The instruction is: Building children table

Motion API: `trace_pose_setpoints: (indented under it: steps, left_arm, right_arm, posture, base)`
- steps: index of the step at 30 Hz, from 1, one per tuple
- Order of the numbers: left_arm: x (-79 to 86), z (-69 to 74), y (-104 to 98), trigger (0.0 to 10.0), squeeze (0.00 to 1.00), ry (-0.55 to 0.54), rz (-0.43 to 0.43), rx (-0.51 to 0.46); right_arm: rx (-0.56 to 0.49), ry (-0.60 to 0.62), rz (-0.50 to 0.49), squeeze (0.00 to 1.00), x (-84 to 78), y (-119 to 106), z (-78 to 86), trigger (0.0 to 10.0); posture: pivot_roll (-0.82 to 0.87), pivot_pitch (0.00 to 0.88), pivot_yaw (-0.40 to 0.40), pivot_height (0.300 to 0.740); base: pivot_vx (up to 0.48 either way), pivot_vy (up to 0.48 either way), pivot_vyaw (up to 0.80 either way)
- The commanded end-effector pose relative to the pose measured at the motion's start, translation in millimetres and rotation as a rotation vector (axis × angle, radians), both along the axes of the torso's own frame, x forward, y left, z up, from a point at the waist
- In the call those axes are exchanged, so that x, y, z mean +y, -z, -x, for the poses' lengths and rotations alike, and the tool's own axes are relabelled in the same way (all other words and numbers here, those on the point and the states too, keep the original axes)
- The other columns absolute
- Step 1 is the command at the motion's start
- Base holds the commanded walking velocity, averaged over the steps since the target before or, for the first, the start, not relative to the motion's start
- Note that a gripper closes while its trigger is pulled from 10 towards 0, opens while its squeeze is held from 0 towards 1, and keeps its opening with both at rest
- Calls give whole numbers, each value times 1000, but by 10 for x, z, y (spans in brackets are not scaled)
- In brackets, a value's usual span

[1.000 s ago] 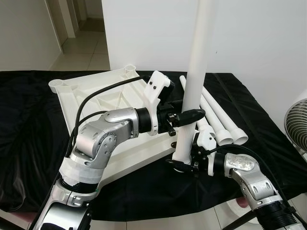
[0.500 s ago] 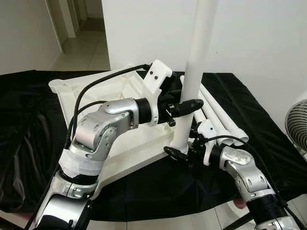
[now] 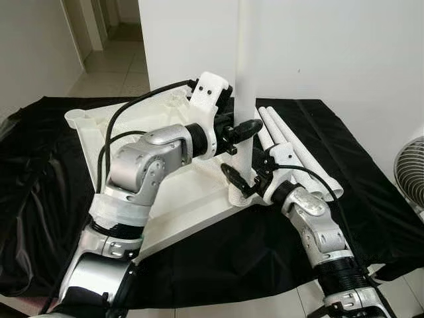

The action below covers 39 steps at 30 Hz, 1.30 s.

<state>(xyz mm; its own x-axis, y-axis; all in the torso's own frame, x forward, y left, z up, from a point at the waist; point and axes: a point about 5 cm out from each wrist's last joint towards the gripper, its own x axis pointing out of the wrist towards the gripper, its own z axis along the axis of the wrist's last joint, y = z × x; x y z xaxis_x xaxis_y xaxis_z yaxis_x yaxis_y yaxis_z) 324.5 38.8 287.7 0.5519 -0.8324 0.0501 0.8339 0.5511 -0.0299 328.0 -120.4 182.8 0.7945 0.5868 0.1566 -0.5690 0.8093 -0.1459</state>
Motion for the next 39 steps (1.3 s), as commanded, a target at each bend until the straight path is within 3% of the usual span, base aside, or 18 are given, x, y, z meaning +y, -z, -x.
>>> trace_pose_setpoints:
  steps: [1,4,13,18,20,23,29,39]
  left_arm:
    - [7,-25,-84,10000,0,-43,19,-30]
    - [7,-95,-154,10000,0,-136,51,-54]
    - [22,-158,-243,10000,0,-235,68,-85]
    - [23,-165,-256,10000,0,-248,71,-89]
    - [-6,-173,-297,10000,0,-277,94,-93]
    - [-100,-178,-333,10000,0,-329,129,-88]
    - [-242,-138,-339,10000,0,-367,139,-101]
    - [-353,-93,-340,10000,0,-358,126,-112]
  right_arm:
    - [-15,31,-10,0,-28,-35,-22,10000]
    - [-29,138,-62,0,13,-65,-77,10000]
    - [-27,302,-108,0,33,-114,-174,10000]
    - [-23,322,-112,0,36,-114,-184,10000]
    - [-27,394,-116,0,34,-129,-222,10000]
    - [-42,526,-96,0,64,-147,-277,10000]
    - [-68,658,-54,0,139,-131,-291,10000]
    - [-131,673,51,0,216,-128,-318,10000]
  posture:
    - [-1,32,10,740]
    - [-14,38,7,740]
    - [-28,27,12,740]
    - [-28,27,12,740]
    - [-25,24,7,740]
    - [-16,27,-3,740]
    - [-3,26,-17,740]
    - [10,15,-39,740]
  base:
    - [0,0,0]
    - [0,0,0]
    - [0,0,0]
    - [0,0,0]
    - [0,0,0]
    - [0,0,0]
    - [0,0,0]
    - [0,0,0]
